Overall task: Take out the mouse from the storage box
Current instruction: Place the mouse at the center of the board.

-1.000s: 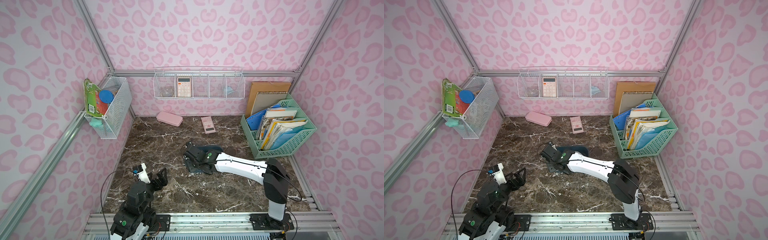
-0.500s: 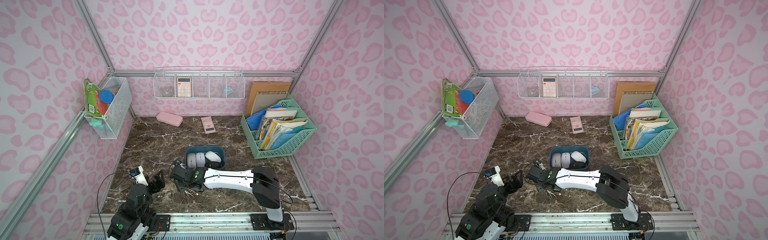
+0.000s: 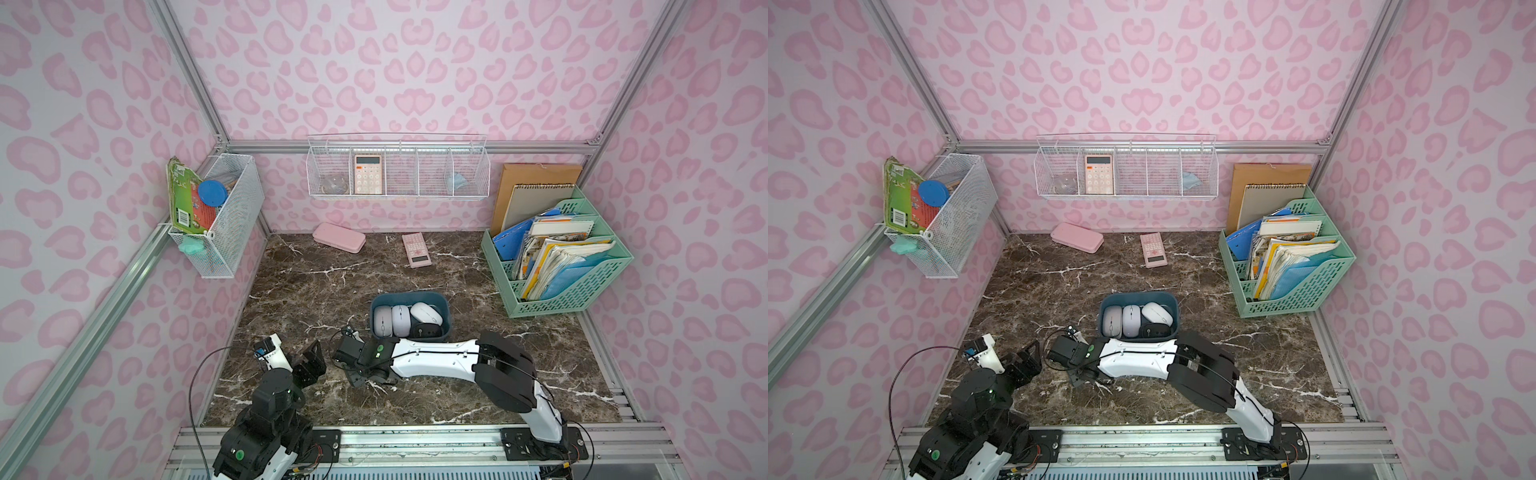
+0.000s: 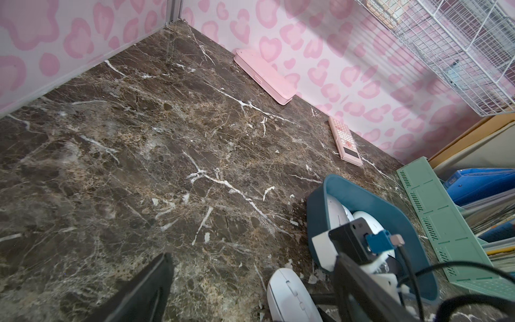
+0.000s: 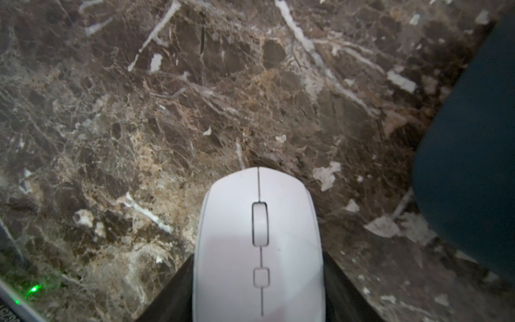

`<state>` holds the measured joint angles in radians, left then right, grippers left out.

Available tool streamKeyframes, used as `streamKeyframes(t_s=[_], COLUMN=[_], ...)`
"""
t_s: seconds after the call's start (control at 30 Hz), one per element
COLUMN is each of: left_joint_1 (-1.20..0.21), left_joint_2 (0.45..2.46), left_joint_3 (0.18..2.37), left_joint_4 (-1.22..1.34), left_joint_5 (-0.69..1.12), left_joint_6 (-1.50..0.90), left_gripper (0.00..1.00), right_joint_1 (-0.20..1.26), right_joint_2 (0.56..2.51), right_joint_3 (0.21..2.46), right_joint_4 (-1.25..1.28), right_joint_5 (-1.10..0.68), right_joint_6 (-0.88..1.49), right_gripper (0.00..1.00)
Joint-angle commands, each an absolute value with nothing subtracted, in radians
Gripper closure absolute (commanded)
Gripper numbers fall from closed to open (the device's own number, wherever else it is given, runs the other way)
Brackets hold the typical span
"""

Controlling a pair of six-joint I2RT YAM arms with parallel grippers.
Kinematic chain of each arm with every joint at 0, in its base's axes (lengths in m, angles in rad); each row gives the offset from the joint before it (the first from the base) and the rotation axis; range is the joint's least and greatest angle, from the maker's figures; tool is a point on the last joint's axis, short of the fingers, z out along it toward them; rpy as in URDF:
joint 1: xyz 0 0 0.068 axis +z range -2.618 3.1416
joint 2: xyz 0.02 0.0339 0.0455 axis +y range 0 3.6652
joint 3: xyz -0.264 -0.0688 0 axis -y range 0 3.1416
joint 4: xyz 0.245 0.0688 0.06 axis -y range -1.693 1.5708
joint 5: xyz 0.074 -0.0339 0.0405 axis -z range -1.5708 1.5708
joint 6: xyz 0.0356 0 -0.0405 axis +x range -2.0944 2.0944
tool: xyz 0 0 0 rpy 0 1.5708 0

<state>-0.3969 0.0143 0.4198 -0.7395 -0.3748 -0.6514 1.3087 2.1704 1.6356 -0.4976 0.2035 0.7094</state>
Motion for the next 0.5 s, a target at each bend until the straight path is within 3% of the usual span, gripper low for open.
streamKeyframes(t_s=[0.0,0.3,0.47], left_joint_1=[-0.397,-0.397,-0.397], left_joint_2=[0.012,0.013,0.012], left_joint_3=[0.424,0.423,0.419], left_joint_4=[-0.75,-0.75,-0.743], left_joint_5=[-0.399,-0.409,-0.404], left_joint_6=[-0.657,-0.657,-0.648], left_gripper=[0.07,0.07,0.07], right_joint_1=[1.306,1.278,1.279], right_joint_2=[2.195,2.253,2.263], right_joint_3=[1.674,1.728,1.742], right_joint_4=[-0.53,-0.554,-0.552], right_joint_5=[0.23,0.227,0.225], right_joint_6=[0.708,0.699,0.687], right_gripper=[0.43,0.41,0.34])
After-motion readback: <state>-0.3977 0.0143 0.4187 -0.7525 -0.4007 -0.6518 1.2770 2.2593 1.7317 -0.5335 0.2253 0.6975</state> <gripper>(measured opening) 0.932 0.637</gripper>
